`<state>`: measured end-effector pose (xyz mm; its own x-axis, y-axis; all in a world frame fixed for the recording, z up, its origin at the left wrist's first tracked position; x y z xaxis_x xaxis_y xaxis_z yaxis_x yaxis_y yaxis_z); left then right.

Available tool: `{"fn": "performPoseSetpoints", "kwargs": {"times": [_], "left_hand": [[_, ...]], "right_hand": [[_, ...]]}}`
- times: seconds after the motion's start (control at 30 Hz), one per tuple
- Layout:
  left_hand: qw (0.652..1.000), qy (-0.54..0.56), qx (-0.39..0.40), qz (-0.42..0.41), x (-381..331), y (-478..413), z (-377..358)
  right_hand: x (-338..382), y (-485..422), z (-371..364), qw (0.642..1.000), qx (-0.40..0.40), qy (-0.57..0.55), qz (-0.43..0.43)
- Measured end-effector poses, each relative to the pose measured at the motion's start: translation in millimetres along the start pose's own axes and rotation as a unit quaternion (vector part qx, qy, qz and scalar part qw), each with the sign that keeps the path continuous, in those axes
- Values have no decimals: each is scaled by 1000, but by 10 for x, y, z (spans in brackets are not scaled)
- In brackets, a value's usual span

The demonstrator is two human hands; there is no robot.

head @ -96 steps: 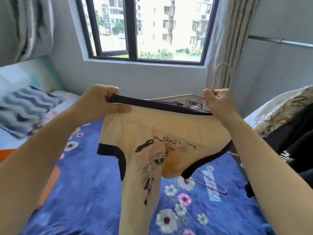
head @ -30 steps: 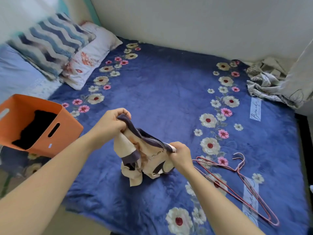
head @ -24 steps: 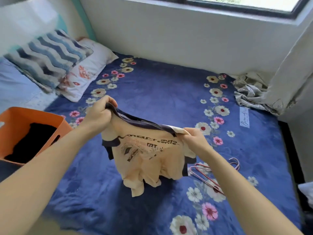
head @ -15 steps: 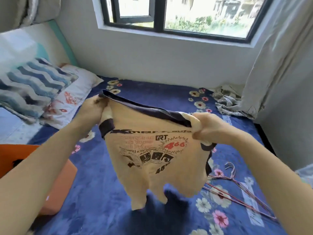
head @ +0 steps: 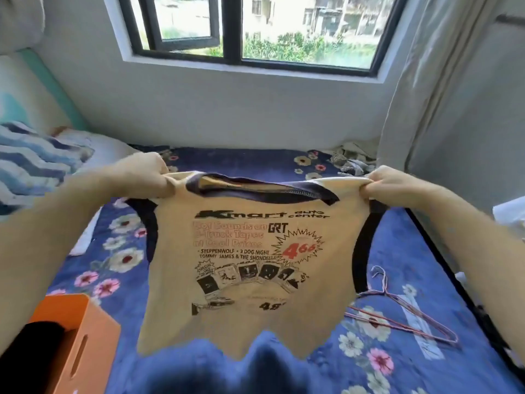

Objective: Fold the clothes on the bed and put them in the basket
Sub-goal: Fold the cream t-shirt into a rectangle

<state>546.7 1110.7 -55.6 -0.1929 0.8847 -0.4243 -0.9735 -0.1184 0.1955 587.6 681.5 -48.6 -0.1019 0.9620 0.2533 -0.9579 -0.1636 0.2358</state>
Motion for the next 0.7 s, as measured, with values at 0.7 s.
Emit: {"fn": "performPoseSetpoints", "kwargs": {"times": [0.7], "left_hand": [[726, 534, -385, -197, -88, -360, -321]], "right_hand": [[253, -588, -227, 838, -420, -346, 41]]}}
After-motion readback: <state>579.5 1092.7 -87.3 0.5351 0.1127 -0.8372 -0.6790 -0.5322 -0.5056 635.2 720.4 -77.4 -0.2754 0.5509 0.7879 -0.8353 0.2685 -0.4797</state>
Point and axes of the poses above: each hand's wrist, its own y-axis away from the middle knuckle, its own z-axis out of the back of the hand, x = y × z, the point moved 4 cm from there along -y, towards the middle knuckle, and after that the axes turned 15 degrees about y, right-handed, at the moved point
